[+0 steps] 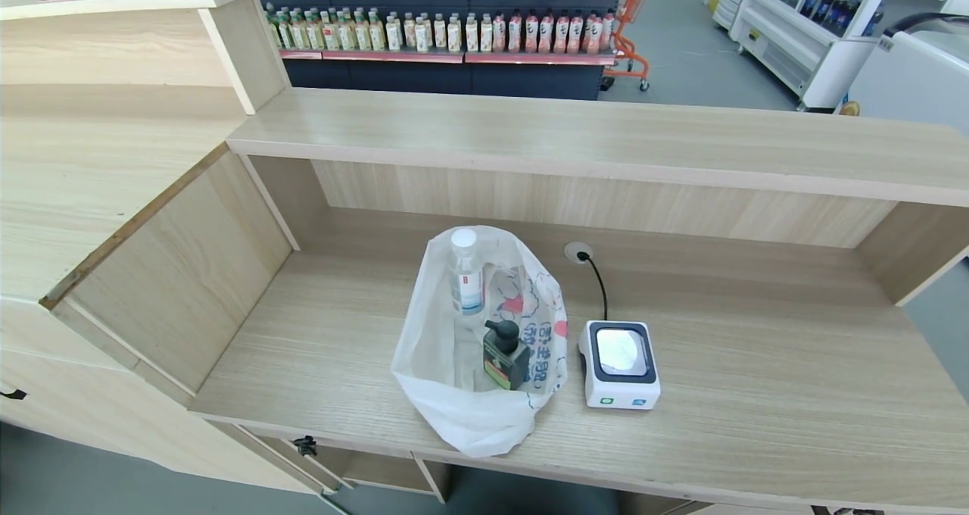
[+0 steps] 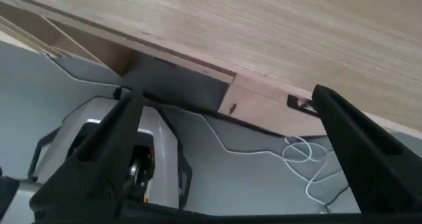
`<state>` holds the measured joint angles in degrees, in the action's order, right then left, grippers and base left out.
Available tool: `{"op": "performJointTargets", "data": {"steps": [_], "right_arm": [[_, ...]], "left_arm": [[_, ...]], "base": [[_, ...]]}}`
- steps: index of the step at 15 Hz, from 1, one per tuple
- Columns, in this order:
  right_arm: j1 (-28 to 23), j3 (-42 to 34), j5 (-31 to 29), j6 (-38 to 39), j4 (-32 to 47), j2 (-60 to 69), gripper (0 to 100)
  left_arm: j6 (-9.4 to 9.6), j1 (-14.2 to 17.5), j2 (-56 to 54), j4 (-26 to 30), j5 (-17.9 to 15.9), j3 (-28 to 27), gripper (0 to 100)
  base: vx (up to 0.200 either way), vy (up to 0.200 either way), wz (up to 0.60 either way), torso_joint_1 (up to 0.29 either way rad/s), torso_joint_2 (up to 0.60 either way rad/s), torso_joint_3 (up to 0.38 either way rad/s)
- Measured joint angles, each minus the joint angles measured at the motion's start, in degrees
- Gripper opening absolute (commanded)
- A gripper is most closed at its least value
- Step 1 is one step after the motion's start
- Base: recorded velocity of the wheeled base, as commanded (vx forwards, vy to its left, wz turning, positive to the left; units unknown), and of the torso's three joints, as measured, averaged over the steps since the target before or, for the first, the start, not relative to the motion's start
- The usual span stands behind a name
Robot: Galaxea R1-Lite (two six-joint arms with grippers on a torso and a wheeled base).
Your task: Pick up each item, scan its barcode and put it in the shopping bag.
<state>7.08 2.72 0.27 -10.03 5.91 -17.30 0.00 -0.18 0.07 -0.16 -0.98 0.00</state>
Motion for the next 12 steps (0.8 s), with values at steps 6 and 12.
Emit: {"op": "performJointTargets", "data": {"steps": [6, 12], "right_arm": [[-0.9, 3.0, -5.1, -0.2, 4.8, 11.0, 100], [-1.5, 2.5, -6.1, 1.4, 2.6, 12.0, 100]], "left_arm": [[0.0, 0.0, 0.0, 0.0, 0.0, 0.0, 100], [0.0, 0.0, 0.0, 0.0, 0.0, 0.0, 100]], "base": [[0.0, 0.0, 0.0, 0.0, 0.0, 0.0], [0.0, 0.0, 0.0, 0.0, 0.0, 0.0]]}}
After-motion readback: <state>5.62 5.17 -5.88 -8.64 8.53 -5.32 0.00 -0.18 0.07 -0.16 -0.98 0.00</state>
